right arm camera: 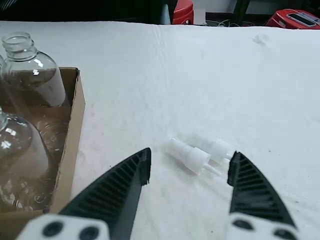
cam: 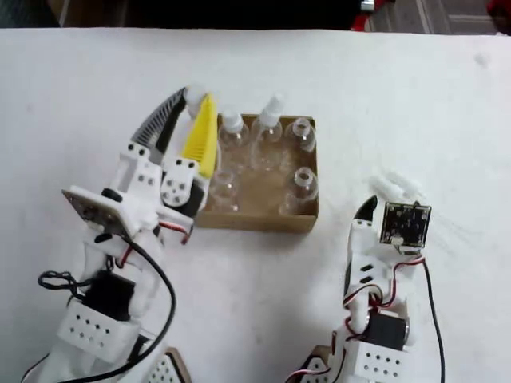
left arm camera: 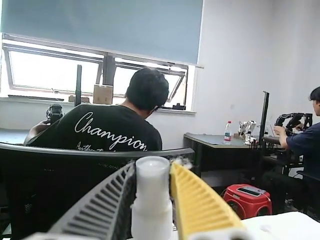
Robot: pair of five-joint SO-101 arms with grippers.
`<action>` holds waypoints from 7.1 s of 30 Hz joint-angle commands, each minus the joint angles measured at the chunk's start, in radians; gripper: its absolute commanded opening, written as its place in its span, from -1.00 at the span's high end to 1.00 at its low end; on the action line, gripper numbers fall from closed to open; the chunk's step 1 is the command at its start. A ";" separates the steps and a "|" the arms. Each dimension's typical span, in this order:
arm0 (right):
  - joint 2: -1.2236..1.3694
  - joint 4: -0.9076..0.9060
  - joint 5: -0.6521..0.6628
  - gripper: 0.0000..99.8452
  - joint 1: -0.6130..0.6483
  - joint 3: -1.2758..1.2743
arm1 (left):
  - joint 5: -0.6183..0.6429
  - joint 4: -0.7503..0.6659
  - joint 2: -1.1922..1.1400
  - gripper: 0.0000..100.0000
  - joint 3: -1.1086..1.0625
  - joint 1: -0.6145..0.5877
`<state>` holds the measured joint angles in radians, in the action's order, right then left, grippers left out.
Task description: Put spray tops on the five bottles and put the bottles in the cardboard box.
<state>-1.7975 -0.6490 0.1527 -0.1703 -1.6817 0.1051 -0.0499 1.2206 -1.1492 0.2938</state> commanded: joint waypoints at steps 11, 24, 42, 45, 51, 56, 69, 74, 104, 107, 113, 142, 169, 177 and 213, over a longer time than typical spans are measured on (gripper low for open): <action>-0.001 0.008 0.011 0.54 0.007 -0.009 | 0.038 -0.149 -0.091 0.96 -0.009 0.008; -0.001 0.008 0.011 0.54 0.007 -0.009 | 0.048 -0.189 -0.151 0.96 -0.057 0.028; -0.001 0.008 0.011 0.54 0.007 -0.009 | 0.049 -0.083 0.002 0.96 -0.035 0.025; -0.001 0.008 0.011 0.54 0.007 -0.009 | 0.049 -0.015 0.002 0.96 -0.035 0.024; -0.001 0.008 0.011 0.54 0.007 -0.009 | 0.051 -0.011 0.002 0.96 -0.055 -0.002; -0.001 0.008 0.011 0.54 0.007 -0.009 | 0.049 -0.037 0.002 0.96 -0.091 -0.002; -0.001 0.008 0.011 0.54 0.007 -0.009 | 0.048 -0.319 0.002 0.96 -0.359 -0.001; -0.001 0.008 0.011 0.54 0.007 -0.009 | 0.048 -0.384 0.007 0.96 -0.443 0.001; -0.001 0.008 0.011 0.54 0.007 -0.009 | 0.057 -0.296 0.007 0.52 -0.520 0.044; -0.001 0.008 0.011 0.54 0.007 -0.009 | 0.057 -0.301 0.008 0.60 -0.519 0.021; -0.001 0.008 0.011 0.54 0.007 -0.009 | 0.058 -0.284 0.008 0.65 -0.416 -0.008; -0.001 0.008 0.011 0.54 0.007 -0.009 | 0.227 1.020 -0.829 0.65 0.872 -0.028; -0.001 0.008 0.011 0.54 0.007 -0.009 | 0.229 0.964 -0.842 0.96 0.786 -0.008; -0.001 0.008 0.011 0.54 0.007 -0.009 | 0.227 0.970 -0.840 0.96 0.796 -0.015; -0.007 0.047 0.000 0.53 -0.090 -0.002 | -0.084 0.658 0.572 0.93 -0.397 -0.476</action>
<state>-1.7975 -0.6306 0.1527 -0.1949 -1.6817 0.0376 0.7173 1.8067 -1.4883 -0.1741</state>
